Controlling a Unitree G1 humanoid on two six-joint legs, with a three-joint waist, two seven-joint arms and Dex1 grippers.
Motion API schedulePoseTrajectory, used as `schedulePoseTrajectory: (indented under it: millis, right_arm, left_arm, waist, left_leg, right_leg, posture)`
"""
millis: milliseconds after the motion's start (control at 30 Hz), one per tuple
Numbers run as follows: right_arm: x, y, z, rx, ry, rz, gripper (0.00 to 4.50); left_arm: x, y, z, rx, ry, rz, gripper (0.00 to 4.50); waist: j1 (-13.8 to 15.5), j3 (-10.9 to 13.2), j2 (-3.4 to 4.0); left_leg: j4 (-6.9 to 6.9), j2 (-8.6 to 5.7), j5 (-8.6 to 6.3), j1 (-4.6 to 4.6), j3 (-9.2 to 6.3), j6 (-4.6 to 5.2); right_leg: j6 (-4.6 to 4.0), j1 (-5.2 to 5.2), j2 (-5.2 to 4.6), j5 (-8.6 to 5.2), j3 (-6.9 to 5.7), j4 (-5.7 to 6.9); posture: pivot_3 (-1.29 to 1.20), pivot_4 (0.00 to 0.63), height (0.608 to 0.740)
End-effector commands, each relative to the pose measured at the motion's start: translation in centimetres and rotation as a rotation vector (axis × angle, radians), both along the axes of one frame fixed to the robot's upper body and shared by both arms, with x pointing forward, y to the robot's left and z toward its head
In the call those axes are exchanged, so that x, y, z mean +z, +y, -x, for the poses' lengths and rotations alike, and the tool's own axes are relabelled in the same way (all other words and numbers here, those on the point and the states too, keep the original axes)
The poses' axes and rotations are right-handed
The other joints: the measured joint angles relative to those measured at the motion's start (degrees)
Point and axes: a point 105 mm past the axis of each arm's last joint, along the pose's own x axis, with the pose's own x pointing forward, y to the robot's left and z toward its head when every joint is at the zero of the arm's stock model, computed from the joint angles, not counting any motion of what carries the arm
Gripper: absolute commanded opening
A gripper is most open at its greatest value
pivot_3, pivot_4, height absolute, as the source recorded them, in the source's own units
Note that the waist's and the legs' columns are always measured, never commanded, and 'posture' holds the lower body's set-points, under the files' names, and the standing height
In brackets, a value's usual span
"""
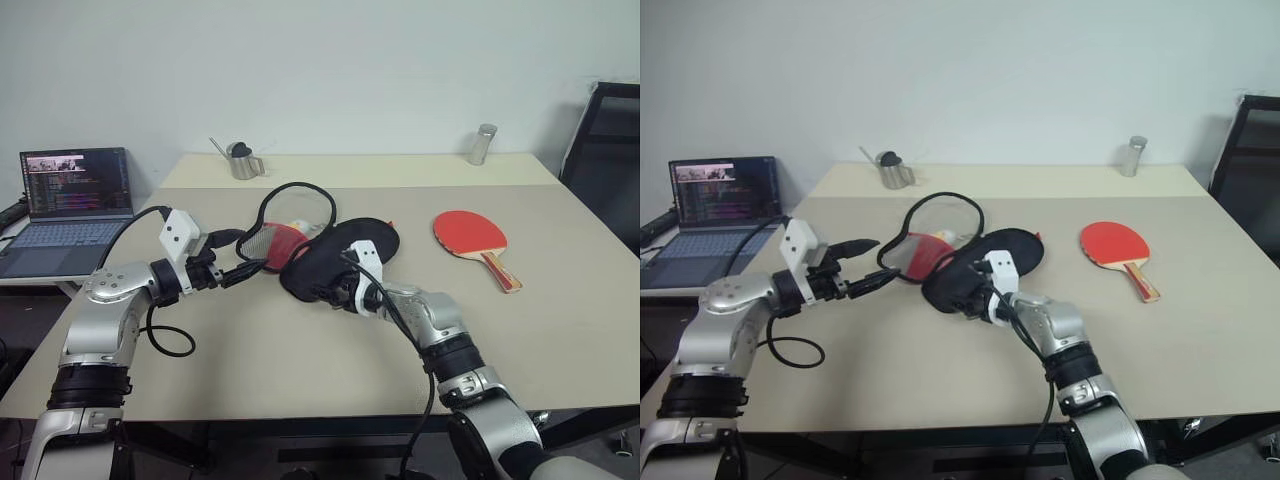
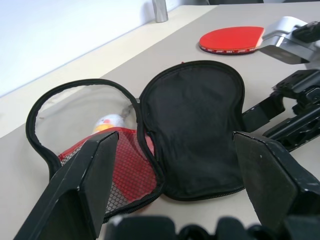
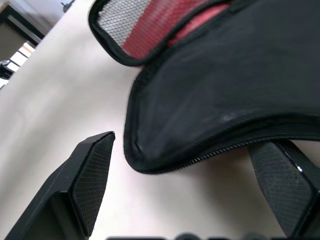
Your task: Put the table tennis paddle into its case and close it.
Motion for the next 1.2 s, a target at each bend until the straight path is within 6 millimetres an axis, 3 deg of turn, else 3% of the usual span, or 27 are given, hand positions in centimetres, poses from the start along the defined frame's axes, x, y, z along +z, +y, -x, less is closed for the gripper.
schedulePoseTrajectory:
  millis: [33,233,400,567,833,1200]
  right_arm:
    - [1.7,1.2,-0.3,0.023,-0.06,-0.025,4.49]
    - [0.9,1.5,-0.6,0.005,-0.054,-0.006,4.49]
    - [0.6,1.7,-0.7,0.004,-0.05,-0.002,4.49]
    - [0.4,1.9,-0.9,-0.004,-0.035,-0.006,2.83]
    - [0.2,2.1,-0.9,-0.004,-0.017,-0.011,0.03]
    - [-0.3,-2.2,-0.6,0.034,0.004,0.075,0.03]
  left_arm:
    - [2.2,0.5,0.4,-0.003,-0.063,0.012,3.98]
    - [1.9,-0.1,2.5,-0.138,0.088,0.053,3.98]
    - [0.5,1.6,4.8,-0.199,0.277,-0.008,3.98]
    - [0.4,3.2,5.3,-0.196,0.325,-0.106,3.98]
    - [0.9,2.9,5.4,-0.237,0.314,-0.157,3.98]
    - [1.0,1.8,5.4,-0.286,0.291,-0.185,3.98]
  waist:
    - [0.0,0.0,0.0]
    - [-0.2,0.0,-0.01]
    - [-0.9,0.0,-0.01]
    - [-1.2,0.0,-0.01]
    - [-1.3,0.0,-0.01]
    - [-1.3,0.0,-0.03]
  left_leg:
    - [-0.01,0.01,0.0,0.0,0.0,0.0]
    - [-0.02,0.01,0.0,0.0,0.03,0.0]
    - [-0.13,0.03,0.0,0.0,0.06,0.0]
    - [-0.22,0.07,0.01,0.0,0.08,-0.01]
    - [-0.27,0.09,0.01,-0.01,0.16,-0.02]
    - [-0.27,0.09,0.01,-0.02,0.18,-0.02]
  right_leg:
    - [0.0,0.0,0.01,0.0,0.01,0.0]
    - [0.0,-0.02,0.01,0.0,0.05,-0.01]
    - [-0.01,-0.12,0.03,0.0,0.1,0.0]
    - [-0.02,-0.22,0.08,0.0,0.1,0.01]
    - [-0.03,-0.25,0.07,0.0,0.17,-0.01]
    - [-0.03,-0.25,0.07,0.0,0.2,-0.02]
  posture:
    - [0.0,0.15,0.74]
    - [0.0,0.15,0.74]
    - [0.0,0.15,0.74]
    - [0.0,0.15,0.74]
    - [0.0,0.15,0.74]
    - [0.0,0.15,0.74]
